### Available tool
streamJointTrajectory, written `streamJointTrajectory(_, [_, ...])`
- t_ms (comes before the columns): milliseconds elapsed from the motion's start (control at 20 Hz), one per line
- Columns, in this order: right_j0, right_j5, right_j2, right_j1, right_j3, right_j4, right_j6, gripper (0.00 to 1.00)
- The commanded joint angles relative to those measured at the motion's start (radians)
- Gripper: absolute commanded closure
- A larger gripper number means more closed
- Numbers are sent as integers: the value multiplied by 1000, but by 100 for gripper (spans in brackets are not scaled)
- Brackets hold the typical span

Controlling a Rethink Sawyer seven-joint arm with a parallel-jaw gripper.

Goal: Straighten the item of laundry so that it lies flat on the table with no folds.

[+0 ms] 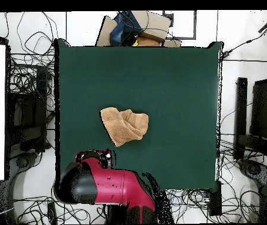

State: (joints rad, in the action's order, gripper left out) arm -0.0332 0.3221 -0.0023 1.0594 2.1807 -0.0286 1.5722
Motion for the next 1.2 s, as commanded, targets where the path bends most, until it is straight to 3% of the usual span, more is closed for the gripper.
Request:
streamJointTrajectory(50, [-10, -104, 46, -119, 18, 25, 163, 0])
streamJointTrajectory(500, [-34, -112, 67, -133, 16, 13, 147, 0])
streamJointTrajectory(1200, [-108, -129, 75, -52, 124, 51, 120, 0])
